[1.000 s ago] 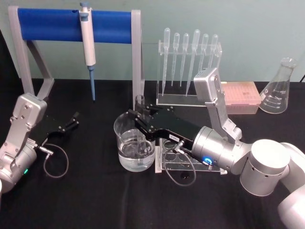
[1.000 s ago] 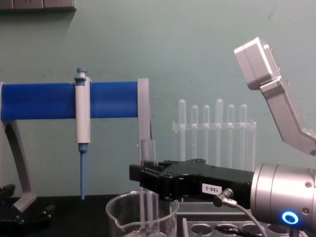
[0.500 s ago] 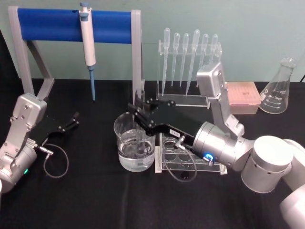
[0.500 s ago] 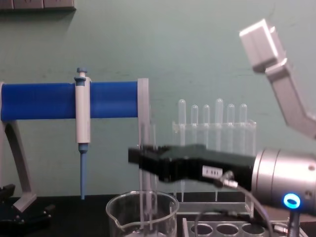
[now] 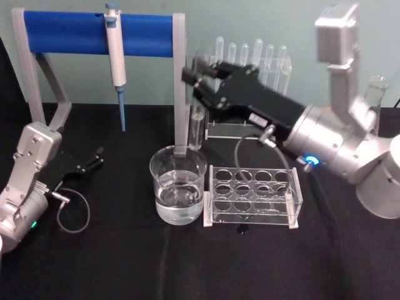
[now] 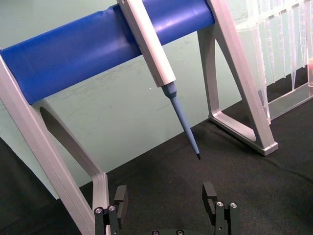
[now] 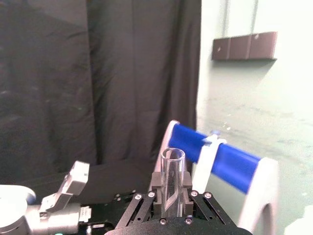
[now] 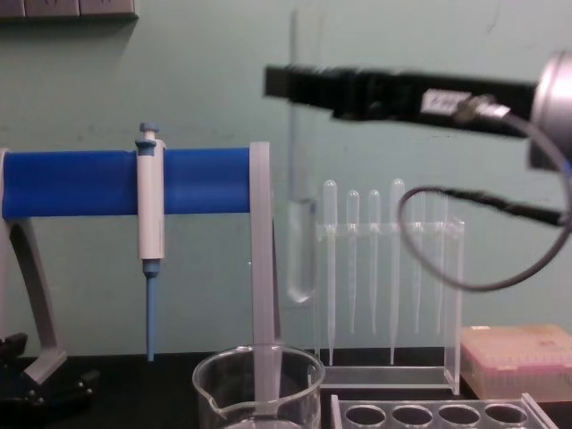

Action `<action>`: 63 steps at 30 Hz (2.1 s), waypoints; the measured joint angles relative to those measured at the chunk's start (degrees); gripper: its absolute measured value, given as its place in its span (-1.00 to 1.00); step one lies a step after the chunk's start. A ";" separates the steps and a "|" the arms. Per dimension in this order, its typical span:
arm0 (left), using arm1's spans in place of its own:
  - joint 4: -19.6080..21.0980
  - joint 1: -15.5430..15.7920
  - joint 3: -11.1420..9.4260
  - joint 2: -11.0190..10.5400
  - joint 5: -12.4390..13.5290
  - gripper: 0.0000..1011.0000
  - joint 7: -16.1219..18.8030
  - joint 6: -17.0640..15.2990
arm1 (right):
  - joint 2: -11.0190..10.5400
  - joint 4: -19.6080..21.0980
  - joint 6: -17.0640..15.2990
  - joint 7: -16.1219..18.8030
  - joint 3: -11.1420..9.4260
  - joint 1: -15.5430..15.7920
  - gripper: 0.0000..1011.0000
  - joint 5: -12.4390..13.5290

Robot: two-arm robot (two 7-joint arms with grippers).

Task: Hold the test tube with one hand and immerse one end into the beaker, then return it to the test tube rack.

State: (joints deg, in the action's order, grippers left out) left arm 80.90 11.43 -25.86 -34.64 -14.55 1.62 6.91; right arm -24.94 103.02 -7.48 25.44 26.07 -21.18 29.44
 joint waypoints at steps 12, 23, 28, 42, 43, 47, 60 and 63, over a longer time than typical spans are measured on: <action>0.00 0.00 0.00 0.00 0.00 0.98 0.00 0.00 | -6.10 4.01 0.03 -2.93 -4.90 7.05 -0.55 1.36; 0.00 0.00 0.00 0.00 0.00 0.98 0.00 0.00 | -5.91 -0.33 1.30 -2.94 -4.87 9.30 -0.55 0.66; 0.00 0.00 0.00 0.00 0.00 0.98 0.00 0.00 | -5.29 -2.09 1.36 -2.82 -4.09 8.95 -0.55 -0.62; 0.00 0.00 0.00 0.00 0.00 0.98 0.00 0.00 | -3.49 -6.48 1.76 -1.65 -2.65 8.14 -0.55 -2.81; 0.00 0.00 0.00 0.00 0.00 0.98 0.00 0.00 | -3.40 -6.75 1.76 -1.58 -2.53 8.07 -0.55 -2.96; 0.00 0.00 0.00 0.00 0.00 0.98 0.00 0.00 | -2.94 -8.09 1.79 -1.19 -1.93 7.70 -0.55 -3.77; 0.00 0.00 0.00 0.00 0.00 0.98 0.00 0.00 | -2.58 -9.68 0.21 -0.80 -0.48 6.61 -0.55 -6.85; 0.00 0.00 0.00 0.00 0.00 0.98 0.00 0.00 | -2.52 -9.79 -0.10 -0.74 -0.35 6.56 -0.55 -7.34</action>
State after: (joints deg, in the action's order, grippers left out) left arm 80.90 11.43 -25.86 -34.65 -14.55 1.62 6.91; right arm -27.46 93.23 -7.58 24.69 25.72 -14.62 22.11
